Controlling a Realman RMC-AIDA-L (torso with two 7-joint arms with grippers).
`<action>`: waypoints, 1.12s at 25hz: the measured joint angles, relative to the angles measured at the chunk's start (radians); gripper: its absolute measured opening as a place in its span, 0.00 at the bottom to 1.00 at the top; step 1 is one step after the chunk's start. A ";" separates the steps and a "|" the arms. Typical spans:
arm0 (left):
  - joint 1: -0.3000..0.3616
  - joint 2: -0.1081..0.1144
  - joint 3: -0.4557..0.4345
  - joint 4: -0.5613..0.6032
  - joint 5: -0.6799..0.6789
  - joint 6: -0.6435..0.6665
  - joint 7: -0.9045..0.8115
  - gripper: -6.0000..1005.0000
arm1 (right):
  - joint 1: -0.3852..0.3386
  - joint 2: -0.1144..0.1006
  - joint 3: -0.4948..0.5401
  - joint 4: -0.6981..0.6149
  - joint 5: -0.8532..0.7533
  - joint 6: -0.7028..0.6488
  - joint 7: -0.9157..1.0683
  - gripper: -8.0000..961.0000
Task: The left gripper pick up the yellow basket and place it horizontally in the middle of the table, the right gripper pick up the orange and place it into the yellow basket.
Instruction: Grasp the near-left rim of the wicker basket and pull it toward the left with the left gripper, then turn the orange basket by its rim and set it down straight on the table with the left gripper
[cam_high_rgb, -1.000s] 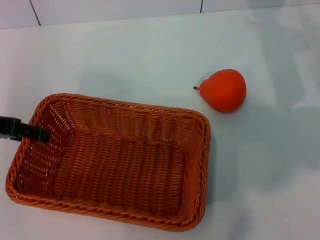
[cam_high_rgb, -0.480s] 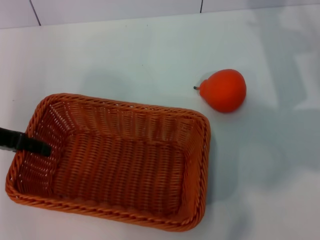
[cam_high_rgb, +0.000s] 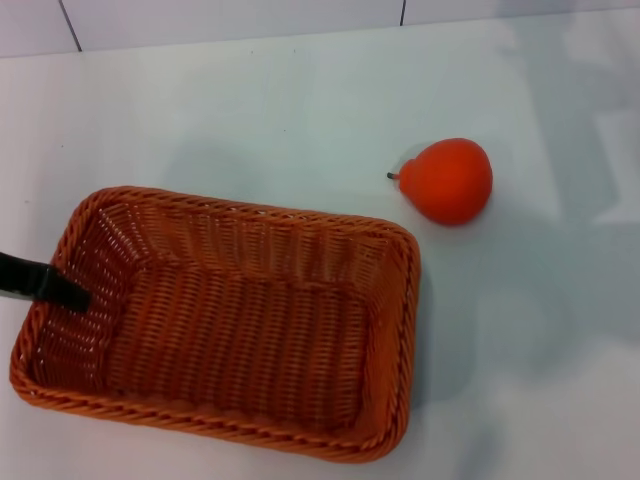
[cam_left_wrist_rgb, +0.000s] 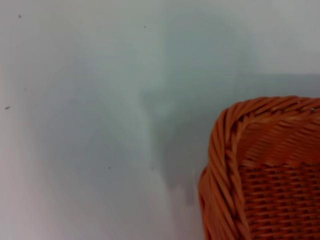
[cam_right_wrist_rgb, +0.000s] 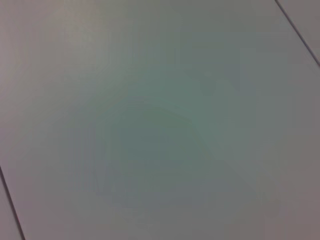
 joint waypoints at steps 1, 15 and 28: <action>0.000 -0.001 0.000 0.003 0.000 0.000 0.000 0.35 | -0.002 0.000 0.000 0.000 0.000 0.000 0.001 0.85; 0.016 -0.002 -0.101 0.047 -0.127 0.003 0.005 0.18 | -0.026 -0.002 0.000 0.000 0.000 -0.008 0.022 0.85; 0.014 -0.005 -0.255 0.009 -0.269 -0.044 -0.043 0.18 | -0.032 -0.003 0.016 -0.003 0.000 -0.001 0.026 0.85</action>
